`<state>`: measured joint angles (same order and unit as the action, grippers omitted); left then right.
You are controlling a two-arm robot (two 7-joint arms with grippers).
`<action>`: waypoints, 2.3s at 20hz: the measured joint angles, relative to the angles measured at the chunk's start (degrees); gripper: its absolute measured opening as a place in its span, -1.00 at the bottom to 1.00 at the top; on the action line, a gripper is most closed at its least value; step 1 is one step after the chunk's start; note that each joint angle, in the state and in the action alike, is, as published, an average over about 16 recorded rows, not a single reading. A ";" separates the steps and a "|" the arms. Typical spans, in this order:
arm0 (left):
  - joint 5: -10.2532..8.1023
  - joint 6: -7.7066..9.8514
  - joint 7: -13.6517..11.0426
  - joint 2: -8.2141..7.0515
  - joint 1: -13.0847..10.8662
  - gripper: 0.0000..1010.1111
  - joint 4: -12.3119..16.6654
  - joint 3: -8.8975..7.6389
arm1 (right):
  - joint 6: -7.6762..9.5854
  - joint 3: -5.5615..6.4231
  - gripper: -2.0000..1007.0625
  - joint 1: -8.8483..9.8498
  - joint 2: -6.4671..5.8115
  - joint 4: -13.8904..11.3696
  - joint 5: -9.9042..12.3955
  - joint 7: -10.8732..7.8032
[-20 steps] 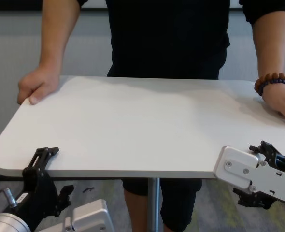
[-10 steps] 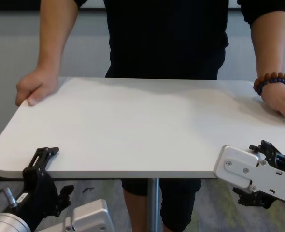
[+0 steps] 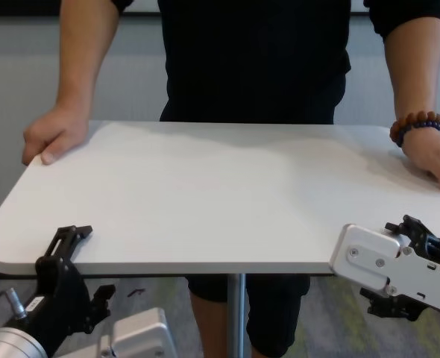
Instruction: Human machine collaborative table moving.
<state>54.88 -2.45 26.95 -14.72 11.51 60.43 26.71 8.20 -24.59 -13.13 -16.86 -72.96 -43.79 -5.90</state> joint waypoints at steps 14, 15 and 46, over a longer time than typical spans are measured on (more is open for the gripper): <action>0.24 0.75 -1.20 -3.78 -6.27 0.98 9.46 -1.49 | 2.12 -0.18 1.00 4.65 -2.21 -7.23 -1.71 -1.83; 0.19 0.72 -1.42 -4.12 -6.82 0.98 10.21 -1.68 | 2.33 -0.20 1.00 5.13 -2.37 -7.91 -1.83 -2.07; -2.77 0.90 -6.42 -10.13 -19.32 0.98 30.49 -11.49 | 3.36 1.95 1.00 16.16 -4.59 -26.06 -4.03 -3.04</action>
<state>52.11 -1.54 20.53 -24.85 -7.81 90.92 15.22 11.56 -22.64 3.03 -21.45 -99.02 -47.82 -8.95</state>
